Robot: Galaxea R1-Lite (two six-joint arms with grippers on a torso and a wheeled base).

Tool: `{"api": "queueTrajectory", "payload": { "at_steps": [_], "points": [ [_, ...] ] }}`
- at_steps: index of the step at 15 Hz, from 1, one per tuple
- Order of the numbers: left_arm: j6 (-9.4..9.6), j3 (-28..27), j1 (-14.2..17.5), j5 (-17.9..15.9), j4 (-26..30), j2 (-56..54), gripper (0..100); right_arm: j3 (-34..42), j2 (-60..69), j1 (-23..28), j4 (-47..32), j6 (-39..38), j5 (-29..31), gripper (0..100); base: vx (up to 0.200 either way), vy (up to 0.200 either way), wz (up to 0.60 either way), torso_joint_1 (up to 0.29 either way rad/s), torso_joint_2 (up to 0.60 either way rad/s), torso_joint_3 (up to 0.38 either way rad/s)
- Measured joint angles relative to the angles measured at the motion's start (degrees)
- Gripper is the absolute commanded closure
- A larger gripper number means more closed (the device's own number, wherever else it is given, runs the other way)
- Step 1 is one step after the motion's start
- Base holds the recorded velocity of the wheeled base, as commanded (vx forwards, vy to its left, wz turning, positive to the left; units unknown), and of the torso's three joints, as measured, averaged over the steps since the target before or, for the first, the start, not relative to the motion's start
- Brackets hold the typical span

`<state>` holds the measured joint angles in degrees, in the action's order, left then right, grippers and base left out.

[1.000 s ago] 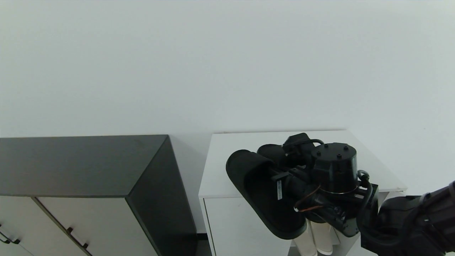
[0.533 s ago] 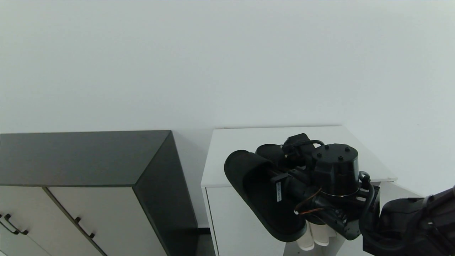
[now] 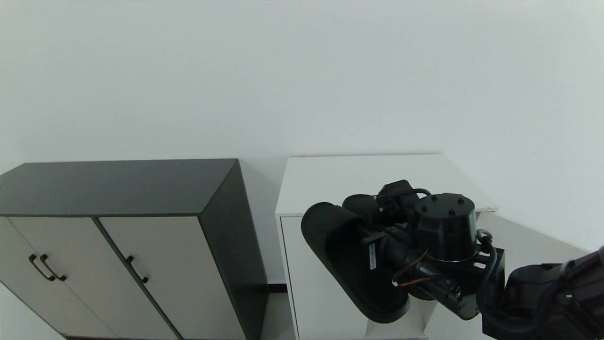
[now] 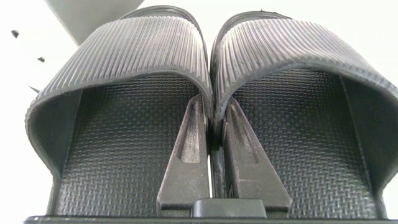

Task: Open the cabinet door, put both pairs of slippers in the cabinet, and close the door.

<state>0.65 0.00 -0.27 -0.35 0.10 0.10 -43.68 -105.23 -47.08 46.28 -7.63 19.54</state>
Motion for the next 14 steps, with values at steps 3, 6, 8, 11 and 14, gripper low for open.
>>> {"api": "queueTrajectory", "payload": {
  "at_steps": [3,6,8,11,14],
  "points": [
    [-0.02,0.00,0.00,0.00,0.00,0.00,100,0.20,-0.04,0.04,0.04,-0.02,-0.04,100,0.000,0.000,0.00,0.000,0.00,0.000],
    [-0.05,0.00,0.05,0.02,0.00,0.00,100,0.52,-0.15,-0.05,0.09,-0.02,-0.02,100,0.000,0.000,0.00,0.000,0.00,0.000],
    [0.01,0.00,0.00,0.09,0.00,0.00,100,0.60,-0.17,-0.02,0.11,-0.02,-0.04,100,0.000,0.000,0.00,0.000,0.00,0.000],
    [0.04,0.00,0.00,0.13,0.00,0.00,100,0.85,-0.20,-0.05,0.09,-0.02,-0.04,100,0.000,0.000,0.00,0.000,0.00,0.000],
    [0.04,0.00,0.00,0.11,0.00,0.00,100,1.01,-0.20,-0.05,0.09,0.02,-0.04,100,0.000,-0.200,0.00,0.002,0.01,0.001]
  ]
}}
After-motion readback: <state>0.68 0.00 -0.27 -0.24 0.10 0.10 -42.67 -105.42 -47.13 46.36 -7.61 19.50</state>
